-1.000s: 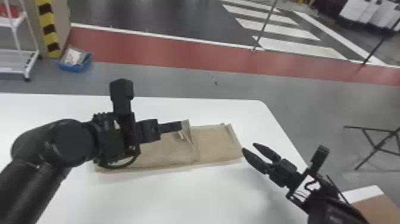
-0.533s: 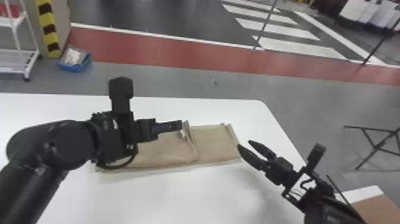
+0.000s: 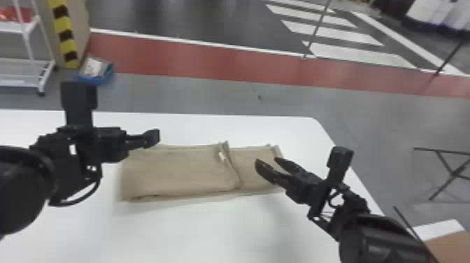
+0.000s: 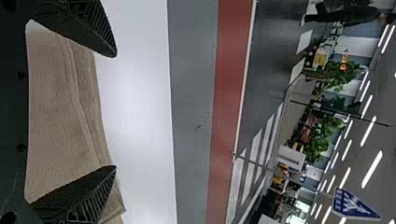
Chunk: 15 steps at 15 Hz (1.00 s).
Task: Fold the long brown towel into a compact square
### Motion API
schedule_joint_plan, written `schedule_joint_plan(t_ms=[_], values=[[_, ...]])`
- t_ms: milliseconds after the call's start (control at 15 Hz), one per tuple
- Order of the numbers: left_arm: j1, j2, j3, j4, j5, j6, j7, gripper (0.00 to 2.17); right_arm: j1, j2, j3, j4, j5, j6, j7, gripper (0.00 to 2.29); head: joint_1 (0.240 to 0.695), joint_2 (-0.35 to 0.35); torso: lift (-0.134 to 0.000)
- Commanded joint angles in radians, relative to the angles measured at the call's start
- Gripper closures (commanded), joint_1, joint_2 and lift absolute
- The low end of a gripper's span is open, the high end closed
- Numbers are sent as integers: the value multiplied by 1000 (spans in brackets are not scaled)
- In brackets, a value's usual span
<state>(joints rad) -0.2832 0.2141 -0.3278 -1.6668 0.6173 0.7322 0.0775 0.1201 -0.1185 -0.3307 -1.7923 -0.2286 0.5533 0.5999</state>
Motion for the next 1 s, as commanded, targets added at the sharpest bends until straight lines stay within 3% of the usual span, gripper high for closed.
schedule_joint_plan(t_ms=[0, 200, 400, 933], values=[[65, 27, 61, -30, -1, -6, -31, 26, -26, 53, 81, -41, 90, 75, -48, 279, 695, -236, -124], [105, 47, 95, -47, 1, -9, -51, 26, -83, 108, 147, -47, 196, 121, -132, 282, 695, -165, -124], [125, 62, 112, -56, 9, -9, -62, 26, -143, 111, 165, -19, 218, 198, -178, 282, 695, -118, -124], [147, 62, 133, -54, 12, -30, -91, 26, -241, 103, 219, 122, 293, 262, -184, 302, 695, -89, -124]])
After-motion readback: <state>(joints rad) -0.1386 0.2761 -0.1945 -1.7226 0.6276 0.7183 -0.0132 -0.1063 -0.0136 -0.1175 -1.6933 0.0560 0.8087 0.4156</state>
